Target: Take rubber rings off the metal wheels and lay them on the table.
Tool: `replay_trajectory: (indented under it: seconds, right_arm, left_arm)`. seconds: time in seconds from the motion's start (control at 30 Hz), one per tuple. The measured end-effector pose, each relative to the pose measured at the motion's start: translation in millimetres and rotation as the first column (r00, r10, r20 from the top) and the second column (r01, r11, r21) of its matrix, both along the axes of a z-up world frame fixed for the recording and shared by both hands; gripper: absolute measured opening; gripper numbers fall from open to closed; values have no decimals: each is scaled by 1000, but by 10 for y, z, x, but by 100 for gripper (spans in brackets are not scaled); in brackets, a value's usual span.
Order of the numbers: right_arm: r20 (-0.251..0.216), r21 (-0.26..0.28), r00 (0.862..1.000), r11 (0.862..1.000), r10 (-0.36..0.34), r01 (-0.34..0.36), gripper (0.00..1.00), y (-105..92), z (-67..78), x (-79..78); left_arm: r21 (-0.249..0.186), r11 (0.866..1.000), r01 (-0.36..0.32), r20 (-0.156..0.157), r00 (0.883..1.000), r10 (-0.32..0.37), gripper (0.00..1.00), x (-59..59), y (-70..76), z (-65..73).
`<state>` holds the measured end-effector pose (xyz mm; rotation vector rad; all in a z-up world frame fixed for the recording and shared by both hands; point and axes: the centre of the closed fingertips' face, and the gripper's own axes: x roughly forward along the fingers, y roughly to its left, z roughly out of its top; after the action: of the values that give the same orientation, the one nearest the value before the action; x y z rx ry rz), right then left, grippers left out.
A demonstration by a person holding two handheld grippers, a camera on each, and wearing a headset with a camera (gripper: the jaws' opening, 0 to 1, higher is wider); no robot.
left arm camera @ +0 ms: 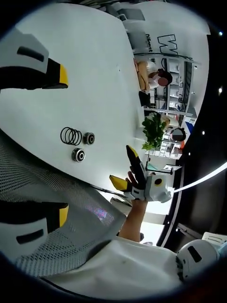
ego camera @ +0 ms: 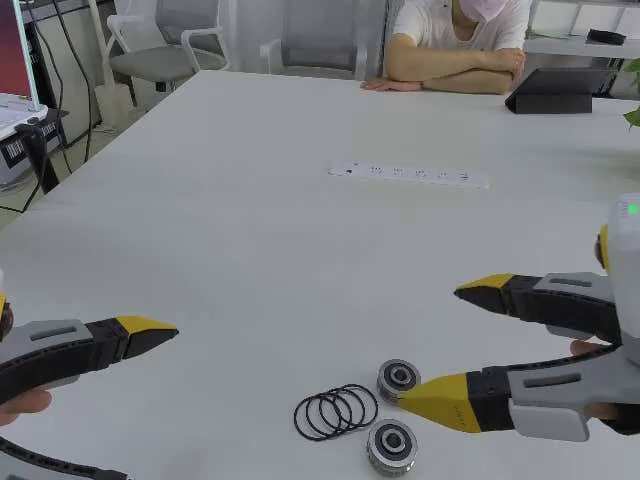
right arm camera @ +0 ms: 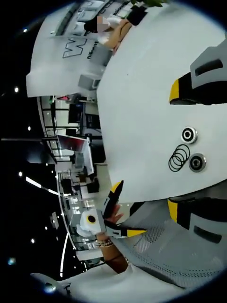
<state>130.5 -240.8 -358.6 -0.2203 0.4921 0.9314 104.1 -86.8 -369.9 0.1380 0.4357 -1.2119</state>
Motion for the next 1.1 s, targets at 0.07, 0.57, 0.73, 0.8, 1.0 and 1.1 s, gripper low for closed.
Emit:
replay_trajectory:
  seconds: [0.07,0.57,0.73,0.8,1.0,1.1]
  right_arm:
    - [-9,4,1000,1000,-17,17,81,-58,-5,-27]
    - [-51,22,990,991,-133,134,90,-412,-255,-257]
    - [-74,19,982,984,-174,176,92,-493,-351,-308]
    - [-83,16,978,981,-189,191,92,-515,-394,-329]
    - [-126,1,967,975,-220,222,92,-544,-529,-406]
    - [-148,-14,963,974,-227,228,91,-532,-581,-438]
  left_arm:
    - [-5,1000,-5,-2,1000,5,99,12,7,5]
    - [16,999,-34,2,999,34,99,75,135,-25]
    - [27,999,-37,-4,999,37,99,90,166,-66]
    - [31,999,-44,-8,999,44,99,109,189,-90]
    - [46,997,-57,-25,998,58,99,124,229,-152]
    - [64,996,-57,-29,998,59,99,120,231,-189]
